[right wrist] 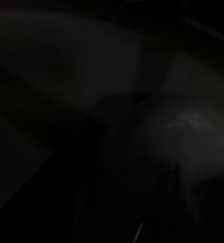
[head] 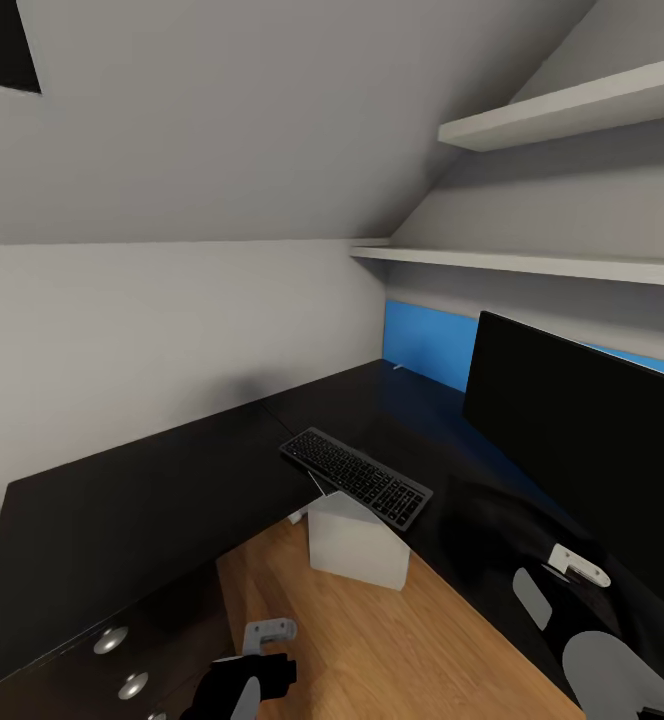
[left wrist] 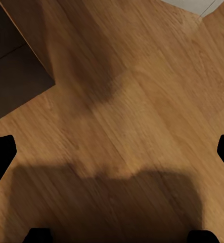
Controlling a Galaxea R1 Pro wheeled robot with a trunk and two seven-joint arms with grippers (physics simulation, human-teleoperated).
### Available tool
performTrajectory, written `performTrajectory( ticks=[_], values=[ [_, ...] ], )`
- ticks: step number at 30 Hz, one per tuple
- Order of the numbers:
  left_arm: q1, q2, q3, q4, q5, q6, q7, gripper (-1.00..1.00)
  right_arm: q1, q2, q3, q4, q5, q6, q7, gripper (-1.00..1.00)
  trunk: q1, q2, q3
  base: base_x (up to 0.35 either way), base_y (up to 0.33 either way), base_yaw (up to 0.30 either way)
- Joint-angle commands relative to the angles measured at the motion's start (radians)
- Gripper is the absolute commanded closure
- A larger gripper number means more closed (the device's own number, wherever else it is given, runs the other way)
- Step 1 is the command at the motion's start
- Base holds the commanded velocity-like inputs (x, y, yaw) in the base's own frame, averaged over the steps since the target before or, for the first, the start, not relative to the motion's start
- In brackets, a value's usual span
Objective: In the bedroom, organize the workspace by keeping the computer under the desk, ensuring the monitor is on the desk, placing the keyboard on the desk next to the monitor, placing the mouse on the desk next to the keyboard, moving the folder from the swivel chair onto the desk next to the mouse, stacking the notebook on top of the folder with the pen on top of the notebook, and positioning the swivel chair next to the desk.
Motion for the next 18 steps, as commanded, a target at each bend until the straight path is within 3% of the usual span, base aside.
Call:
performTrajectory(
  ticks=[1,18],
  values=[
    [-0.001,0.0,-0.002,-0.001,0.011,0.003,0.009,-1.0,0.0,0.0,-0.005,0.004,-0.033,0.004,0.002,1.0,0.0,-0.001,-0.001,0.0,0.0,0.0],
    [-0.001,0.0,-0.001,0.0,0.011,0.003,0.009,-1.0,0.0,0.0,-0.005,0.003,-0.033,0.003,0.002,1.0,0.0,-0.001,-0.001,0.0,0.0,0.0]
  ],
)
